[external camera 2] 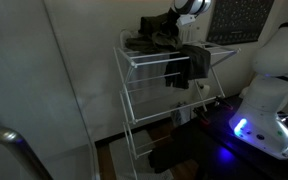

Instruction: Fold the pants

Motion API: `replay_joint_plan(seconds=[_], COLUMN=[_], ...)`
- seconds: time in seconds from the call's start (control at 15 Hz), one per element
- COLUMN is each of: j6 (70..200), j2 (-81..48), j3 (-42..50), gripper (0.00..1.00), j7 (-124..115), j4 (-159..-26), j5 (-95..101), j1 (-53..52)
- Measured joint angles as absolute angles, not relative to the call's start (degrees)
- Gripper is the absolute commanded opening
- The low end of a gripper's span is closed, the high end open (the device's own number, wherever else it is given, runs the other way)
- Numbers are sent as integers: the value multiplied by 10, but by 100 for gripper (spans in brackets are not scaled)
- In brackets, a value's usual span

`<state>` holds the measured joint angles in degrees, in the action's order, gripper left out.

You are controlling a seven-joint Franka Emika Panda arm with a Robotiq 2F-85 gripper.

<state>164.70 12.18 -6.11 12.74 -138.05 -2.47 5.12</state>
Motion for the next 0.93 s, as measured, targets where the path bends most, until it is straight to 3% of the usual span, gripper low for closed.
replay_joint_plan(seconds=[0.27, 0.53, 0.93], j6=[1504, 1317, 1049], j2=[139, 166, 190], j3=[-25, 27, 90], gripper=[99, 100, 100], j7=[138, 169, 158], j4=[-1356, -1298, -1171], j5=[-92, -202, -314], j1=[-8, -59, -51])
